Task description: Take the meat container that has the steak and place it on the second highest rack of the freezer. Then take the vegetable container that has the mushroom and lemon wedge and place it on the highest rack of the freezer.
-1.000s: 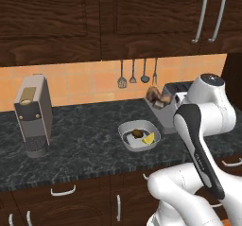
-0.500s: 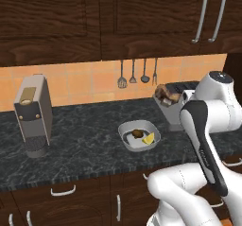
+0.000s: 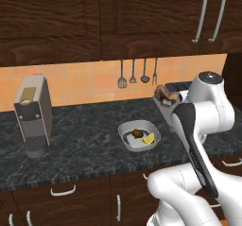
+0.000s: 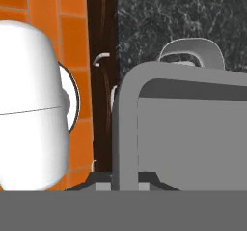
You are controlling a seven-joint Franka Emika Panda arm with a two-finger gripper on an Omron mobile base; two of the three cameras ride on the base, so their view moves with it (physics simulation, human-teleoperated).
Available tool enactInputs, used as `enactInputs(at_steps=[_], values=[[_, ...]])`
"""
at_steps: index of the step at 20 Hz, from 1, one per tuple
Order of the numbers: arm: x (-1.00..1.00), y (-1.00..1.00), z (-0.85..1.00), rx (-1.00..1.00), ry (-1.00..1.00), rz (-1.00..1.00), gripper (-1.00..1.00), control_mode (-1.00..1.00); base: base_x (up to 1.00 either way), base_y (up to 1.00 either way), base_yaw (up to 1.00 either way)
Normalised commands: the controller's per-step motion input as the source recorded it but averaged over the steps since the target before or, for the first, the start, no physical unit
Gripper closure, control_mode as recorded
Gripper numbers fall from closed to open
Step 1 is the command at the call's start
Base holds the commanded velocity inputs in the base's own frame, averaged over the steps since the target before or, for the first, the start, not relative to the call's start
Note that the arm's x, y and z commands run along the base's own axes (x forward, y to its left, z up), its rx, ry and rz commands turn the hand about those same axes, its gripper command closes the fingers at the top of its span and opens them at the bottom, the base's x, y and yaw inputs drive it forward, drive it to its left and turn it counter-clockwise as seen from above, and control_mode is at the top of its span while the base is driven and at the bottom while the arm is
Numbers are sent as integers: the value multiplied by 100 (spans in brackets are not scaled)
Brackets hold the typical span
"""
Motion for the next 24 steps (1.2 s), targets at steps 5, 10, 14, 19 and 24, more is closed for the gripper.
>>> enactInputs(at_steps=[5,10,14,19,24], values=[[0,0,0,0,0,0,100,100,-16,-1,0],[0,0,0,0,0,0,100,100,-72,-1,0],[0,0,0,0,0,0,100,100,-54,38,-8],[0,0,0,0,0,0,100,100,-5,77,-58],[0,0,0,0,0,0,100,100,-1,35,-85]])
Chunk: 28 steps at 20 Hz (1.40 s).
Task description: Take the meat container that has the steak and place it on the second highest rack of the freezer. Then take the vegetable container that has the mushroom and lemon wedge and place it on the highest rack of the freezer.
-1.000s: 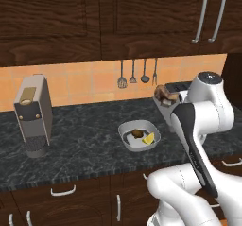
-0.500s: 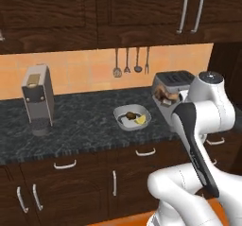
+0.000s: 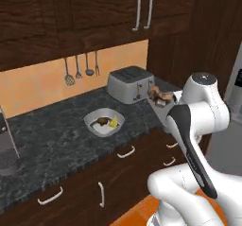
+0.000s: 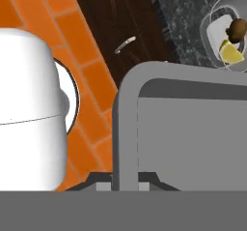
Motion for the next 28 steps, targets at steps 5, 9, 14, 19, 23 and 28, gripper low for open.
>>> enactInputs(at_steps=[5,9,14,19,23,28], values=[[0,0,0,0,0,0,100,100,-18,12,-92],[0,0,0,0,0,0,100,100,-7,0,-99],[0,0,0,0,0,0,100,100,0,-20,-89],[0,0,0,0,0,0,100,100,-4,-100,-6],[0,0,0,0,0,0,100,100,17,-66,-23],[0,0,0,0,0,0,100,100,59,-2,-43]])
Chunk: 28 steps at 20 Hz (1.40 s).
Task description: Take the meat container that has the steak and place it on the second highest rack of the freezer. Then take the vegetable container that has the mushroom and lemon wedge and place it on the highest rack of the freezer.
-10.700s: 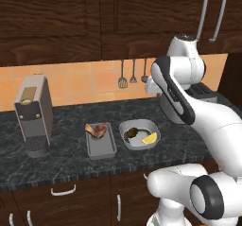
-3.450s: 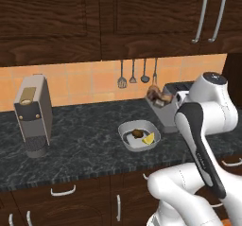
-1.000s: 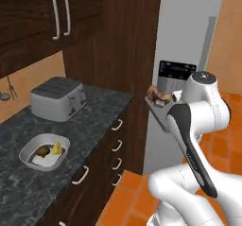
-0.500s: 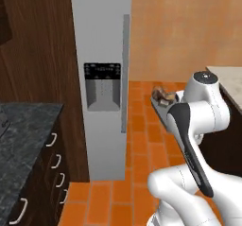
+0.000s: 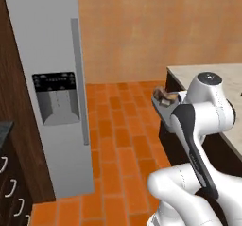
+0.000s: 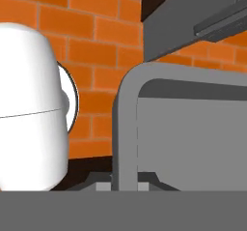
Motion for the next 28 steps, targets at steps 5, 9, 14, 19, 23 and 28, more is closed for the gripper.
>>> enactInputs(at_steps=[5,9,14,19,23,28], values=[[0,0,0,0,0,0,100,100,95,-5,-7],[0,0,0,0,0,0,100,100,100,-20,7],[0,0,0,0,0,0,100,100,100,-15,5],[0,0,0,0,0,0,100,100,100,-31,3],[0,0,0,0,0,0,100,100,100,-34,3],[0,0,0,0,0,0,100,100,100,-33,3]])
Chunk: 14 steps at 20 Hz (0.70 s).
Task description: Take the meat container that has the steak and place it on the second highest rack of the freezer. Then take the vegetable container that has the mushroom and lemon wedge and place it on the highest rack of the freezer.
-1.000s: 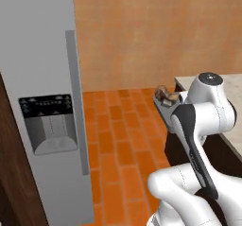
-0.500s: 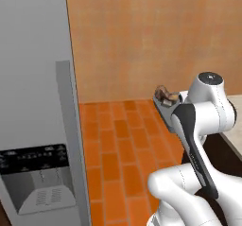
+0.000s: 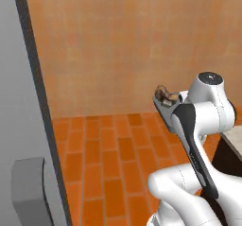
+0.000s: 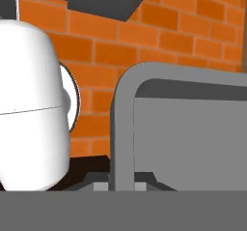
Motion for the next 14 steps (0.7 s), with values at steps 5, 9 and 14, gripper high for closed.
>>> enactInputs(at_steps=[5,9,14], values=[[0,0,0,0,0,0,100,100,85,-26,17],[0,0,0,0,0,0,100,100,34,-11,86],[0,0,0,0,0,0,100,100,46,0,91]])
